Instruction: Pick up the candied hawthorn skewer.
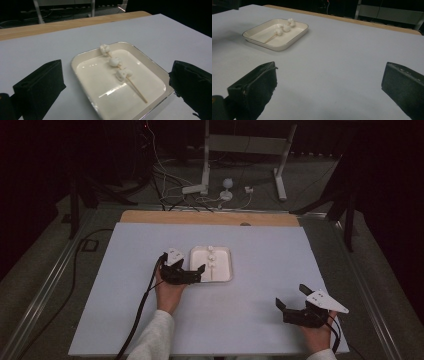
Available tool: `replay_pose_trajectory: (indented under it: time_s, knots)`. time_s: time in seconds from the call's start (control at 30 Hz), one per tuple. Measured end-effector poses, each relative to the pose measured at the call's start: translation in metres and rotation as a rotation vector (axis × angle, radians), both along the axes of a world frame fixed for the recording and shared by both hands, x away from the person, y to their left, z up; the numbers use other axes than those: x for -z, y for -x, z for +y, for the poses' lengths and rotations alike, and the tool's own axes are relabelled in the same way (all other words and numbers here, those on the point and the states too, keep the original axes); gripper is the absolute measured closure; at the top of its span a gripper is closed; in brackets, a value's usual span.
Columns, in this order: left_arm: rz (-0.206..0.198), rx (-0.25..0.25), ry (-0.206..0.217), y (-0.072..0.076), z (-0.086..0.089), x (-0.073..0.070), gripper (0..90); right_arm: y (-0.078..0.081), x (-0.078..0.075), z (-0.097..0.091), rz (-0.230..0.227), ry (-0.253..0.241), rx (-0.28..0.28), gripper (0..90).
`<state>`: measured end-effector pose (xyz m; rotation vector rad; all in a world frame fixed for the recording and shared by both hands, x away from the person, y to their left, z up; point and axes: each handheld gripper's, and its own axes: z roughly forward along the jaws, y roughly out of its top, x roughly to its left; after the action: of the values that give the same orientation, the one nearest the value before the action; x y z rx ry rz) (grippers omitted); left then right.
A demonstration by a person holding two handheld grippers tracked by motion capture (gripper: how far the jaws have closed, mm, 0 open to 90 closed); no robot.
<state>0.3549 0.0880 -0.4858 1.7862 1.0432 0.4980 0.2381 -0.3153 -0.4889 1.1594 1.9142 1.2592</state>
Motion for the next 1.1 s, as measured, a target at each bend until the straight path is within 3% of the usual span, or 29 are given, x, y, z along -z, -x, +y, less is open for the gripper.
replay_pose_trajectory:
  time_s: [0.23, 0.33, 0.47, 0.5, 0.63, 0.83, 0.97, 1.03, 1.1]
  knots:
    - [0.019, 0.029, -0.026, -0.006, -0.017, 0.009, 0.6, 0.000, 0.000, 0.000, 0.002, 0.000, 0.001, 0.0]
    - [0.048, 0.033, -0.040, -0.010, -0.026, 0.015, 0.6, 0.000, 0.000, 0.000, 0.003, 0.000, 0.000, 0.0]
    - [0.119, 0.029, -0.053, -0.016, -0.035, 0.023, 5.7, 0.000, 0.000, 0.000, 0.004, 0.000, -0.001, 0.0]
    - [0.119, 0.029, -0.053, -0.016, -0.035, 0.023, 6.7, 0.000, 0.000, 0.000, 0.004, 0.000, -0.001, 0.0]
    - [0.164, 0.023, -0.098, -0.021, -0.044, 0.029, 8.1, 0.000, 0.000, -0.001, 0.006, 0.000, 0.001, 0.0]
    - [0.197, -0.005, -0.183, -0.024, -0.054, 0.036, 21.6, 0.000, 0.000, -0.001, 0.006, -0.003, 0.002, 0.0]
    - [0.204, -0.024, -0.235, -0.024, -0.056, 0.040, 26.0, 0.000, 0.000, -0.001, 0.006, -0.003, 0.002, 0.0]
    - [0.206, -0.039, -0.258, -0.024, -0.055, 0.038, 37.7, 0.000, 0.000, -0.002, 0.006, -0.005, 0.004, 0.0]
    - [0.217, -0.048, -0.259, -0.025, -0.052, 0.036, 42.4, 0.000, 0.000, -0.002, 0.006, -0.005, 0.004, 0.0]
